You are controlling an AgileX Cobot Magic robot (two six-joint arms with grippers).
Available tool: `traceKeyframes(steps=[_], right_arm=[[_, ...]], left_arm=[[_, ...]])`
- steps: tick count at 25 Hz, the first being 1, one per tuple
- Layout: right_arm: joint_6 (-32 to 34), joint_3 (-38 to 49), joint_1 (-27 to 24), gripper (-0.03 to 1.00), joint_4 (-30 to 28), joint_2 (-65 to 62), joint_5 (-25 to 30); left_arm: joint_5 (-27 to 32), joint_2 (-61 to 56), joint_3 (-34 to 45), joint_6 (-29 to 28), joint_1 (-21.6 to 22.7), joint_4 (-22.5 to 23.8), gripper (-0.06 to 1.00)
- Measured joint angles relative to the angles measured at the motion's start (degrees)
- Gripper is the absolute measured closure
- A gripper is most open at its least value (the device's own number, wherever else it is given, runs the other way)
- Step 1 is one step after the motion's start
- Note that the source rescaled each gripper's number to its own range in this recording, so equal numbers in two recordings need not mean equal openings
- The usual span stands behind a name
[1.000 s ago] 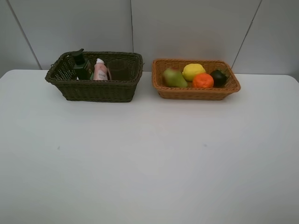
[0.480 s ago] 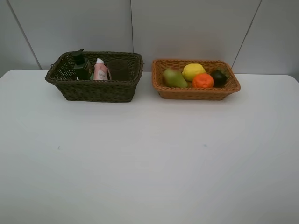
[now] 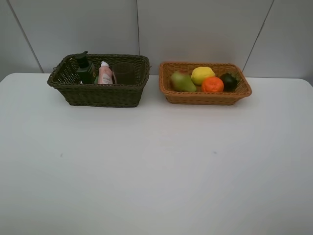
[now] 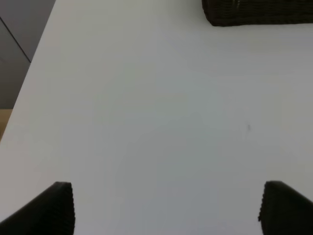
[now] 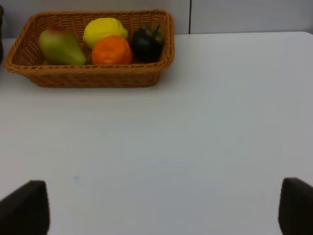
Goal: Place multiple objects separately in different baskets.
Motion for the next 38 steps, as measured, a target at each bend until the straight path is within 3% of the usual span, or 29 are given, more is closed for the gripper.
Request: traceKeyframes(steps=[8, 38], right_arm=[[0.0, 0.0, 0.0, -0.03, 0.0, 0.0, 0.0], [0.0, 0.0, 0.0, -0.03, 0.0, 0.0, 0.0]], left_arm=[[-3.5, -0.1, 1.6, -3.6, -7.0, -0.2, -0.06], [-3.8, -0.1, 1.6, -3.9, -7.1, -0.1, -0.06]])
